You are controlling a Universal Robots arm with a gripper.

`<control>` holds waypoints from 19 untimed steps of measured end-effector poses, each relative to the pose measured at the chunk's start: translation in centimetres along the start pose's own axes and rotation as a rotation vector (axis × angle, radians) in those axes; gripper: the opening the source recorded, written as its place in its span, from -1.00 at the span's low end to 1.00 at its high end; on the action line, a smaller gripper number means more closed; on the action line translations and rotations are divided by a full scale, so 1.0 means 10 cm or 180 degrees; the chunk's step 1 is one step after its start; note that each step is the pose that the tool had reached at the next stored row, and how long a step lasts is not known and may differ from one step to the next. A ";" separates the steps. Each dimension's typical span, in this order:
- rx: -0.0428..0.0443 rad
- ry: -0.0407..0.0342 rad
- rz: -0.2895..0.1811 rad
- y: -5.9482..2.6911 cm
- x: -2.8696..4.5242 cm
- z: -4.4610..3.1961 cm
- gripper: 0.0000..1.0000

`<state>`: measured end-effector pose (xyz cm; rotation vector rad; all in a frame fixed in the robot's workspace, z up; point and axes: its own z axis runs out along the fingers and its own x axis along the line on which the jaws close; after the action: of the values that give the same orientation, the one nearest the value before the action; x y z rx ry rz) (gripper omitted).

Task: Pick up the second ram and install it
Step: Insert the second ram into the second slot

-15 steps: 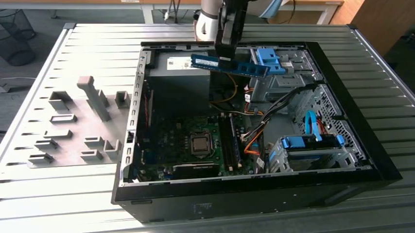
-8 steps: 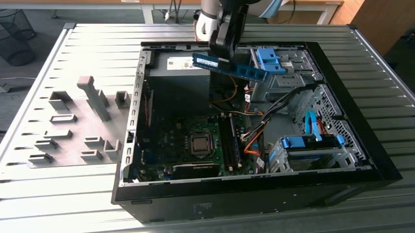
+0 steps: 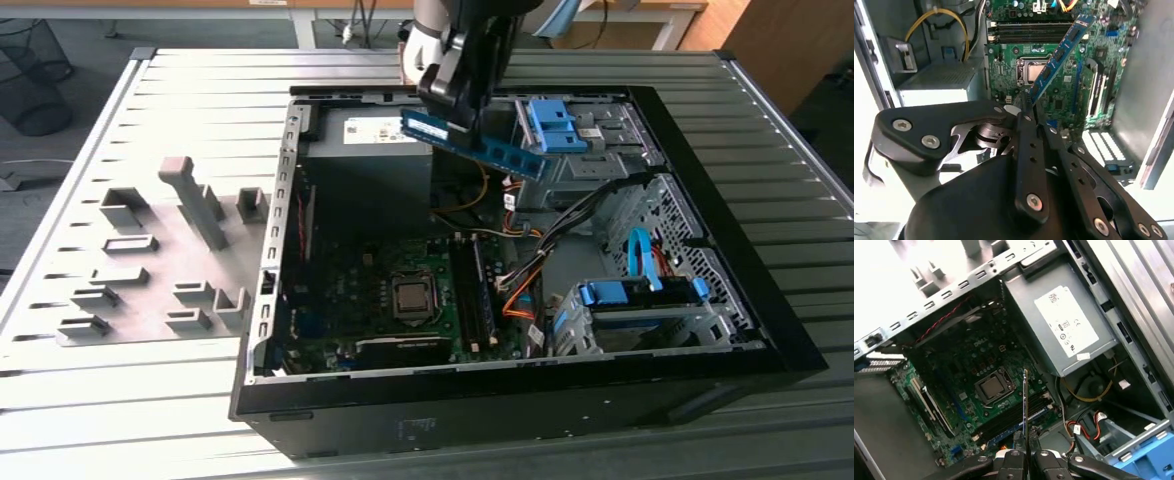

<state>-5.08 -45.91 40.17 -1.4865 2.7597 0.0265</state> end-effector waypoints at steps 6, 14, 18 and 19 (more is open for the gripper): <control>0.0005 -0.0004 0.0347 0.000 0.001 0.037 -0.73; 0.0011 -0.0009 0.0810 -0.001 0.001 0.085 -0.73; 0.0015 -0.0012 0.1044 -0.001 0.001 0.109 -0.73; 0.0016 -0.0013 0.1102 -0.001 0.002 0.115 -0.73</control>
<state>-5.08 -45.91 39.02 -0.9882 2.9718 0.0242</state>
